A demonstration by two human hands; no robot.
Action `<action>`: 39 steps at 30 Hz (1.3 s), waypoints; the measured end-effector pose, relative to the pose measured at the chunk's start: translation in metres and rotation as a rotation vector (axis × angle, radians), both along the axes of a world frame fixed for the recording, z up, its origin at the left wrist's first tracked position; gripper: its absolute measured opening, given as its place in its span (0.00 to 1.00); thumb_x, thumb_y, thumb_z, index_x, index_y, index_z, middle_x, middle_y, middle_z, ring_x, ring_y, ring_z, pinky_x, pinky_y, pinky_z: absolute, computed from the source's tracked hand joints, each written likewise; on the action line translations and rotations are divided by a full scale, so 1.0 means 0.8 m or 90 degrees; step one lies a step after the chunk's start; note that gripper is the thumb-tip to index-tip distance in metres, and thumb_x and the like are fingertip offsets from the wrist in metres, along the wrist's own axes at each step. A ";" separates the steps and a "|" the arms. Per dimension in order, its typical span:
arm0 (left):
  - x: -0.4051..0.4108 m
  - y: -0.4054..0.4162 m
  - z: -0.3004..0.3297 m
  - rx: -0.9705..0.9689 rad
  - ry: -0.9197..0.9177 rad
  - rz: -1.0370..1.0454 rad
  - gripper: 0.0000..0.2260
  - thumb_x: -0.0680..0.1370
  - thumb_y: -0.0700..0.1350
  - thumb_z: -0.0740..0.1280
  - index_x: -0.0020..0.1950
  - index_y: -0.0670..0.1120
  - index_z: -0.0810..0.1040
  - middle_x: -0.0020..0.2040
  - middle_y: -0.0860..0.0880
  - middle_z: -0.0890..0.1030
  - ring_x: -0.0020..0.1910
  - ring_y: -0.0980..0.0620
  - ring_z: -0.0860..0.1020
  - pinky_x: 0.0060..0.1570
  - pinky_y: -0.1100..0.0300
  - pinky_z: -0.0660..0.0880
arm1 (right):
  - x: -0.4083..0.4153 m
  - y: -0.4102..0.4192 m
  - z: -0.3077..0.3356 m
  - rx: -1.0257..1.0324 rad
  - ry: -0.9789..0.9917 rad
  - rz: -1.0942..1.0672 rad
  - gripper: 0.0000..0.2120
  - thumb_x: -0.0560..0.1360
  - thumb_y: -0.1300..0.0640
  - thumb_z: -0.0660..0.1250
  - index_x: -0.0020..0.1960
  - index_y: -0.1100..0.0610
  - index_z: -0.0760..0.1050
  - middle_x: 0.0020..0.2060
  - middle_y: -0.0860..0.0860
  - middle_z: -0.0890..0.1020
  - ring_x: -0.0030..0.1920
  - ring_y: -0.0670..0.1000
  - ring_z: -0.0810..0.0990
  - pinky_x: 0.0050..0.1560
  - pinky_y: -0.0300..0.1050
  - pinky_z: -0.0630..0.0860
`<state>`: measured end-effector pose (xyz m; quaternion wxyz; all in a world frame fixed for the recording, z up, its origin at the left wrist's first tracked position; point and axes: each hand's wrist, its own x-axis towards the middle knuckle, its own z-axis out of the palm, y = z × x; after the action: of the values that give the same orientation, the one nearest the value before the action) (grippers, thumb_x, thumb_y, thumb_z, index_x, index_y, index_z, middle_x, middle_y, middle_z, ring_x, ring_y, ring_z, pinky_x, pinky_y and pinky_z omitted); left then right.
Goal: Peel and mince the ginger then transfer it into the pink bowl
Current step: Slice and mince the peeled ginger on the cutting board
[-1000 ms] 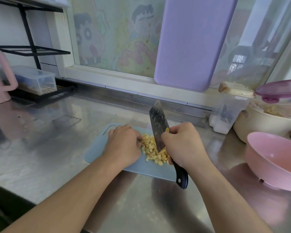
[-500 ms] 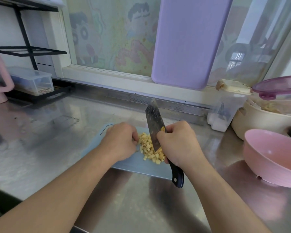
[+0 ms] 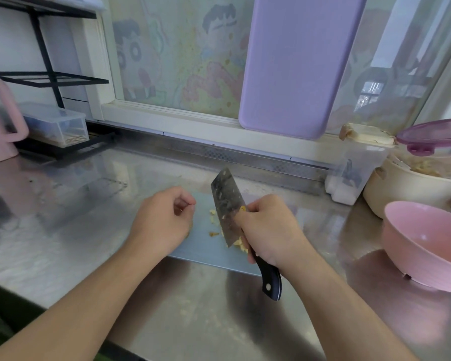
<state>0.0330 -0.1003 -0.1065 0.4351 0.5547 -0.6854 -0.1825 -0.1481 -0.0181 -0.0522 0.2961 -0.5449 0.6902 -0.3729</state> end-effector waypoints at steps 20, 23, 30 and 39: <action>0.020 0.040 -0.004 0.074 -0.183 0.044 0.12 0.75 0.58 0.71 0.57 0.58 0.78 0.62 0.59 0.72 0.68 0.53 0.67 0.69 0.57 0.60 | 0.017 0.003 -0.005 0.042 -0.013 0.026 0.10 0.75 0.63 0.62 0.35 0.60 0.73 0.26 0.59 0.74 0.19 0.54 0.71 0.25 0.43 0.73; 0.019 0.042 -0.005 0.057 -0.176 0.006 0.13 0.75 0.59 0.72 0.57 0.60 0.76 0.57 0.62 0.74 0.63 0.54 0.70 0.67 0.56 0.64 | 0.020 0.007 -0.006 0.045 -0.001 0.042 0.13 0.78 0.60 0.62 0.35 0.60 0.71 0.26 0.59 0.74 0.18 0.55 0.74 0.24 0.40 0.72; 0.017 0.050 -0.006 0.043 -0.088 -0.087 0.17 0.74 0.57 0.75 0.59 0.62 0.72 0.41 0.57 0.78 0.41 0.59 0.77 0.38 0.61 0.74 | 0.026 0.006 -0.011 0.038 0.028 0.045 0.12 0.76 0.59 0.61 0.34 0.58 0.69 0.27 0.56 0.75 0.18 0.56 0.77 0.27 0.44 0.71; 0.023 0.043 -0.012 0.068 0.000 -0.220 0.21 0.76 0.49 0.77 0.65 0.62 0.75 0.48 0.58 0.80 0.49 0.57 0.80 0.49 0.65 0.71 | 0.025 0.009 -0.008 0.047 -0.018 0.071 0.13 0.76 0.62 0.61 0.32 0.59 0.72 0.26 0.58 0.76 0.19 0.56 0.75 0.27 0.45 0.74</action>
<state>0.0511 -0.0655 -0.1161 0.3668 0.4510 -0.7599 -0.2909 -0.1279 -0.0112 -0.0584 0.3464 -0.5658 0.6677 -0.3376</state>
